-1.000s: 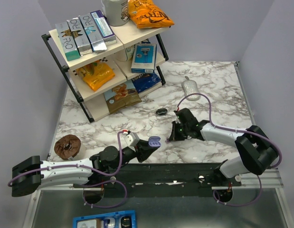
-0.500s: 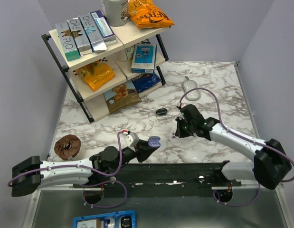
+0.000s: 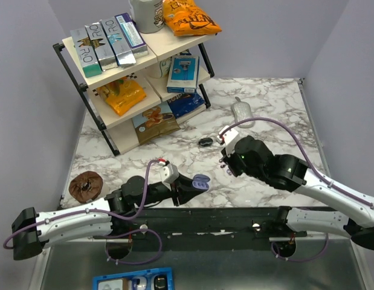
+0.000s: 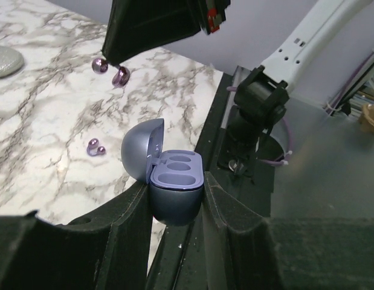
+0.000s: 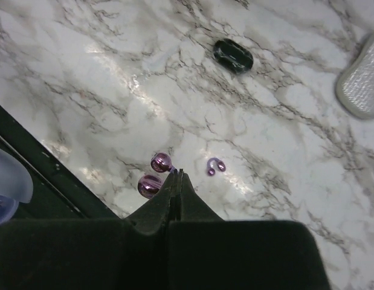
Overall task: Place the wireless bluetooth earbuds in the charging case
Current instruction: Pick up the earbud from the center of the board, then place the earbud in the charging case.
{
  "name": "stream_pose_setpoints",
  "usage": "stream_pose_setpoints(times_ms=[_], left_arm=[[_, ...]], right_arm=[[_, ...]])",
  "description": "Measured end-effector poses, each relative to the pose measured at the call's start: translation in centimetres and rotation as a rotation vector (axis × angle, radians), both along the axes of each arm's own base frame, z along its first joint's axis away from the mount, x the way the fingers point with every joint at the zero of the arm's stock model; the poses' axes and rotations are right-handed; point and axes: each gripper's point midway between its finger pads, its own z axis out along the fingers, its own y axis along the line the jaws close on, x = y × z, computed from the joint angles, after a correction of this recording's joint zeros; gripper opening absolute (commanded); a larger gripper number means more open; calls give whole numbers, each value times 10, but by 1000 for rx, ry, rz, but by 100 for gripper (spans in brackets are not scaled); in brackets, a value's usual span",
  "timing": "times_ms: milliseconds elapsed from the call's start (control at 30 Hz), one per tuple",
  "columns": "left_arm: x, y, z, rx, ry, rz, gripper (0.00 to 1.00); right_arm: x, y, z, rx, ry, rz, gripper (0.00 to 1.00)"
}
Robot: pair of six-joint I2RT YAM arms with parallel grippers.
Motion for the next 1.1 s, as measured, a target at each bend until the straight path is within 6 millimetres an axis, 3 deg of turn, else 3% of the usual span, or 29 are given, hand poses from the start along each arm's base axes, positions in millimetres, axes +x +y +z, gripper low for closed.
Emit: stream_pose_setpoints(times_ms=[133,300,500,700,1100], left_arm=[[4,-1,15,-5,9,-67,0],[19,0,19,28,59,-124,0],[24,-11,24,68,116,-256,0],[19,-24,11,115,186,-386,0],[17,-33,3,128,199,-462,0]], right_arm=[[-8,-9,3,-135,-84,41,1],[-14,-19,15,-242,-185,68,1],[-24,-23,38,-246,-297,108,1],[-39,-15,53,-211,-395,180,1],[-51,11,37,-268,-464,273,1]])
